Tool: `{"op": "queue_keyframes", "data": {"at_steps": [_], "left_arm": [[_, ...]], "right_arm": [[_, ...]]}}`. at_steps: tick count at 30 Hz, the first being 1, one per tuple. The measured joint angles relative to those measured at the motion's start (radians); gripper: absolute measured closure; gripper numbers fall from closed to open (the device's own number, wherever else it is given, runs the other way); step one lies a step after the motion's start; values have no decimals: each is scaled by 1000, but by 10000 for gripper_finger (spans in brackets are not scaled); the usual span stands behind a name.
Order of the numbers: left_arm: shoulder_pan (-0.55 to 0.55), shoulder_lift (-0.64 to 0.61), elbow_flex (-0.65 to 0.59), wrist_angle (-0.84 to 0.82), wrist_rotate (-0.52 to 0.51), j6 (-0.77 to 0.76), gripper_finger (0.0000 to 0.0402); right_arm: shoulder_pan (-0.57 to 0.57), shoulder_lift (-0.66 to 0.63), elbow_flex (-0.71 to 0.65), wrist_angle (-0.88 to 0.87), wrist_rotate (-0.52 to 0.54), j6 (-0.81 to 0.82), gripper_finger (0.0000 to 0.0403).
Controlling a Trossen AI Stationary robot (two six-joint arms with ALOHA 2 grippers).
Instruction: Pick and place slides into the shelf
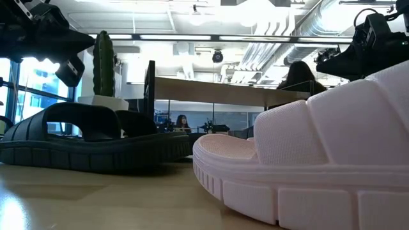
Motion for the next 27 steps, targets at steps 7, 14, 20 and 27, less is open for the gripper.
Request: {"op": "queue_keyframes", "data": {"at_steps": [7, 14, 20, 27], "left_arm": [[0, 0, 0, 0, 0, 0, 399], [0, 0, 0, 5, -13, 0, 399], [0, 0, 0, 92, -117, -37, 399], [0, 0, 0, 154, -136, -46, 399]], "right_arm": [[0, 0, 0, 0, 0, 0, 402], [0, 0, 0, 0, 0, 0, 402], [0, 0, 0, 0, 0, 0, 402], [0, 0, 0, 0, 0, 0, 402]]}}
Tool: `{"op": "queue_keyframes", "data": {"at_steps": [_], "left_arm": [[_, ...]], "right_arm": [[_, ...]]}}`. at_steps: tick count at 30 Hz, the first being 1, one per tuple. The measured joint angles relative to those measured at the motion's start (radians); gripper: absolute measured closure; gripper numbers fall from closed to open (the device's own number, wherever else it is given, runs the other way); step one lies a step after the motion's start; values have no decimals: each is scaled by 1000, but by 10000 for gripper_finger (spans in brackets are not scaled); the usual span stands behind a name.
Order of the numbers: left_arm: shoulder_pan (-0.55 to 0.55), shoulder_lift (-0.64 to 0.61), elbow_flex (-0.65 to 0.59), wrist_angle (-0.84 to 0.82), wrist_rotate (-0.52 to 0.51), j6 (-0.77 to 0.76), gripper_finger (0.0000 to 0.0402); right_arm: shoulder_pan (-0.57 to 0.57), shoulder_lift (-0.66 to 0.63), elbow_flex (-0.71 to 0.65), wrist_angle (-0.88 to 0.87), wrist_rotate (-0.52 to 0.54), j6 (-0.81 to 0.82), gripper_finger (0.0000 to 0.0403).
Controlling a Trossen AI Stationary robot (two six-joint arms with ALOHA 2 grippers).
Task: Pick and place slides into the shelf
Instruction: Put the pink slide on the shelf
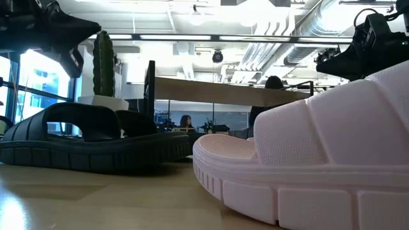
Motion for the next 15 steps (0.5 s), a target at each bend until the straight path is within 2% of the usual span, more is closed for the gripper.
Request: {"op": "queue_keyframes", "data": {"at_steps": [6, 12, 15], "left_arm": [[0, 0, 0, 0, -11, -6, 399], [0, 0, 0, 74, -26, -139, 399], [0, 0, 0, 122, -28, -155, 399]], "right_arm": [[0, 0, 0, 0, 0, 0, 402], [0, 0, 0, 0, 0, 0, 402], [0, 0, 0, 0, 0, 0, 402]]}}
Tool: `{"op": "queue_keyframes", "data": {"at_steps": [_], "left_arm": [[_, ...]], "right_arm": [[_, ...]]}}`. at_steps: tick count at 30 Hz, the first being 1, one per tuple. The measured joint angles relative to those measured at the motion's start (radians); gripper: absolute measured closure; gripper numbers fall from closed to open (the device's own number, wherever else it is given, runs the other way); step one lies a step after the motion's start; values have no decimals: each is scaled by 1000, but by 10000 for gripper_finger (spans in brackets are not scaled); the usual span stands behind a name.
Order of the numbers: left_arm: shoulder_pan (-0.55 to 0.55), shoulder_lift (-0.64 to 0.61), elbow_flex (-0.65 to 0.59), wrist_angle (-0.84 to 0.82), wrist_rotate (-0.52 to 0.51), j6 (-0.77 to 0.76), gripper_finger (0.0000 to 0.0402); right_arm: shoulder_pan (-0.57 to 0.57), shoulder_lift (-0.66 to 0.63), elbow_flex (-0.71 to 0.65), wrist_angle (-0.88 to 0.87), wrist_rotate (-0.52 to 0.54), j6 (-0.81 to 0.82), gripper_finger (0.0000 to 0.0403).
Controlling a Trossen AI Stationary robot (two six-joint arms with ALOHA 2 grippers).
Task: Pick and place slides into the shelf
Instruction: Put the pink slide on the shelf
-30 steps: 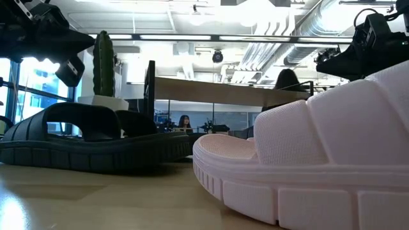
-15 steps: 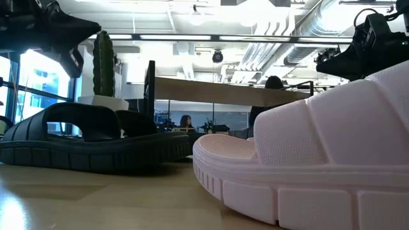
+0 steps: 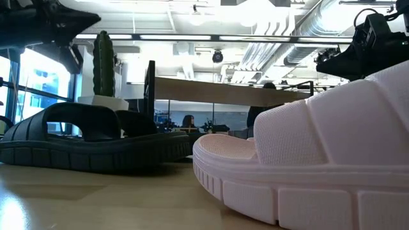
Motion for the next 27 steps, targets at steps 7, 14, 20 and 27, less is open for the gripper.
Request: {"op": "queue_keyframes", "data": {"at_steps": [7, 14, 20, 27], "left_arm": [[0, 0, 0, 63, -8, -106, 399], [0, 0, 0, 153, 50, -304, 399], [0, 1, 0, 386, 134, -212, 399], [0, 8, 9, 470, 171, -164, 399]], "right_arm": [[0, 0, 0, 23, -15, 165, 402], [0, 0, 0, 30, -36, 577, 402], [0, 0, 0, 138, -100, 634, 402], [0, 0, 0, 528, -286, 538, 402]]}}
